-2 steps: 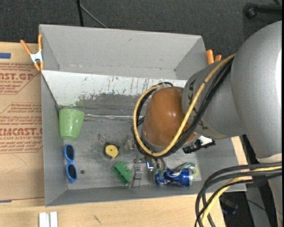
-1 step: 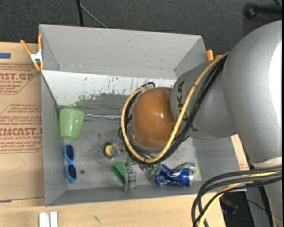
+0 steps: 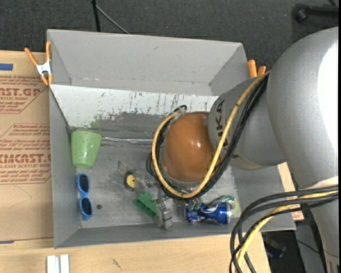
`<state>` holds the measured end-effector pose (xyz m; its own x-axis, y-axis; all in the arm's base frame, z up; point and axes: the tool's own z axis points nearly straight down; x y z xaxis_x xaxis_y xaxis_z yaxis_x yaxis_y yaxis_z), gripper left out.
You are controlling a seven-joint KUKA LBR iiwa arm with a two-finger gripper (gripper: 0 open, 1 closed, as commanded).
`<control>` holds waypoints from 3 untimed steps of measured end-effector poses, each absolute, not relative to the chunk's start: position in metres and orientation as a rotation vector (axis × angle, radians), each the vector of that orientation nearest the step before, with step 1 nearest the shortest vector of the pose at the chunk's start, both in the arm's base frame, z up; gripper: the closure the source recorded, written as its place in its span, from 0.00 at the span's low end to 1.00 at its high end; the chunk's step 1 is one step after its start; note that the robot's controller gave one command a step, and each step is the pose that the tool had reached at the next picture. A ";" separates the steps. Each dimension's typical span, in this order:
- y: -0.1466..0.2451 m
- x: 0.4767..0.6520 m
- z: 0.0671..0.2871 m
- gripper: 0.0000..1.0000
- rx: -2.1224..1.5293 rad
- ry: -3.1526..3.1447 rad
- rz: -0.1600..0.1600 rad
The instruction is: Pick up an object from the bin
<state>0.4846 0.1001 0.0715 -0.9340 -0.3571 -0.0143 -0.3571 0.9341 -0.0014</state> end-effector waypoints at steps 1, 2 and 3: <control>0.101 0.486 0.072 0.00 -0.566 3.072 0.004; 0.101 0.488 0.075 1.00 -0.564 3.063 0.005; 0.102 0.490 0.182 1.00 -0.567 3.081 0.000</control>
Offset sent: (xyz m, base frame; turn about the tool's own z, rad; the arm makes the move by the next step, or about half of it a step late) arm 0.0000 0.0000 0.0000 0.0000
